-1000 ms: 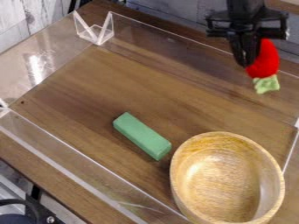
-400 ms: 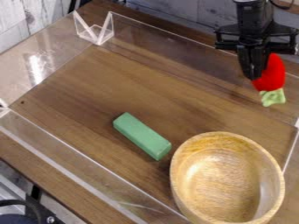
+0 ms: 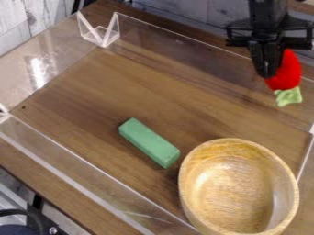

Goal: Move the red object to the left side of the table

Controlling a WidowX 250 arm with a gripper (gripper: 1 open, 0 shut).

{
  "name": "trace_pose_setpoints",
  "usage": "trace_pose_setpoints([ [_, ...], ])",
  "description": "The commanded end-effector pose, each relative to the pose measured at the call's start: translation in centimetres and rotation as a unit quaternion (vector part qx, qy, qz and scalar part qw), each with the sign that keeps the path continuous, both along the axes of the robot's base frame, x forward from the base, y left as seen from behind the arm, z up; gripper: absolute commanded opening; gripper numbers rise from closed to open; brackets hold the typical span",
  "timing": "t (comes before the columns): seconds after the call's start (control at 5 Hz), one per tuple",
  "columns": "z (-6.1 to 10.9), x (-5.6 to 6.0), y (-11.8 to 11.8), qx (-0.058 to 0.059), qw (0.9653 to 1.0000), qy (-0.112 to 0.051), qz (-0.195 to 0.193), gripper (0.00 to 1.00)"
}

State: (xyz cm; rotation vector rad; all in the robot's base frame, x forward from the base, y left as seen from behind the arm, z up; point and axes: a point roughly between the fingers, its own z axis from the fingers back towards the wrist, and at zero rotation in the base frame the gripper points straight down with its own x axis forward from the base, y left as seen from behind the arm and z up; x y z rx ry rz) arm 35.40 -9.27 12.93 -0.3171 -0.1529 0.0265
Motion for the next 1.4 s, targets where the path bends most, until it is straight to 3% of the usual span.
trace_pose_setpoints([
  [0.0,2.6,0.8,0.0,-0.007,0.9991,-0.041,-0.001,0.00],
  [0.4,7.2,0.9,2.7,-0.032,0.9968,-0.070,0.021,0.00],
  [0.8,5.8,1.8,1.3,-0.030,0.9975,-0.064,0.009,0.00],
  [1.2,4.3,1.7,-0.4,-0.025,0.9983,-0.053,-0.005,0.00],
])
